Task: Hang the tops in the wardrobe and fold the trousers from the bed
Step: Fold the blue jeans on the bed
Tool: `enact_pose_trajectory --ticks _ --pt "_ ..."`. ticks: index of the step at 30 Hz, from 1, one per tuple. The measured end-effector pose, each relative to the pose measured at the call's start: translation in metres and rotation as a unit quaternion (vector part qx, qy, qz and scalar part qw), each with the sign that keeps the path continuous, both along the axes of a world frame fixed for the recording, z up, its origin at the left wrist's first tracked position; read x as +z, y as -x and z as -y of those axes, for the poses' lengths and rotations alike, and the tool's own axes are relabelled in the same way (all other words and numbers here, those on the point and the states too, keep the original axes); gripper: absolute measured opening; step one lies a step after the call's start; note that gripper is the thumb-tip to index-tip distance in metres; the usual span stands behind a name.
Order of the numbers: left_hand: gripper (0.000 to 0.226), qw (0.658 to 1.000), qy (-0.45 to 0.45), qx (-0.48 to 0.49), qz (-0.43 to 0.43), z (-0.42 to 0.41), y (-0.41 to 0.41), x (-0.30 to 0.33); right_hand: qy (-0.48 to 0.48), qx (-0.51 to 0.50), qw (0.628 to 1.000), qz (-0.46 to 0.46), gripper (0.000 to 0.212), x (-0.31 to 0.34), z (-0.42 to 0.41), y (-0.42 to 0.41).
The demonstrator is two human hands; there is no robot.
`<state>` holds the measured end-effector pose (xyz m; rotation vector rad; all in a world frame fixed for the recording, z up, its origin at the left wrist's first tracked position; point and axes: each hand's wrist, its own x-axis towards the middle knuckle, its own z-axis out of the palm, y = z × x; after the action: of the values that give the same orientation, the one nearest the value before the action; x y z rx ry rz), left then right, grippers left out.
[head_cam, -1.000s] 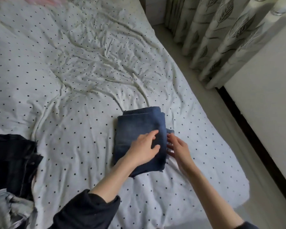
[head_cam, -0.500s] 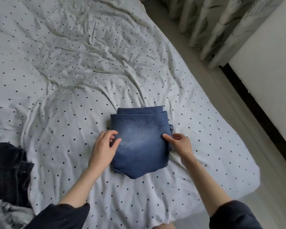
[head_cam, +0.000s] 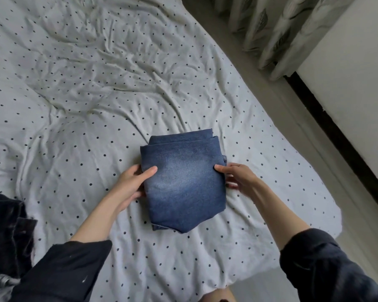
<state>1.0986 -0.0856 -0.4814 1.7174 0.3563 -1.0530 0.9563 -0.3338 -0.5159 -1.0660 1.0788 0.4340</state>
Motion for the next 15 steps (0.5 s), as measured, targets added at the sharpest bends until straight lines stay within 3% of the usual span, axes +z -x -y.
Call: enact_pose_trajectory --ticks 9,15 --pt "0.034 0.997 0.064 -0.044 0.003 0.006 0.002 0.044 0.07 -0.029 0.996 0.054 0.039 0.067 0.005 0.022" --pt "0.036 0.975 0.151 -0.16 0.036 0.029 0.02 0.107 0.145 -0.103 0.979 0.1 0.035 0.146 -0.002 0.085"
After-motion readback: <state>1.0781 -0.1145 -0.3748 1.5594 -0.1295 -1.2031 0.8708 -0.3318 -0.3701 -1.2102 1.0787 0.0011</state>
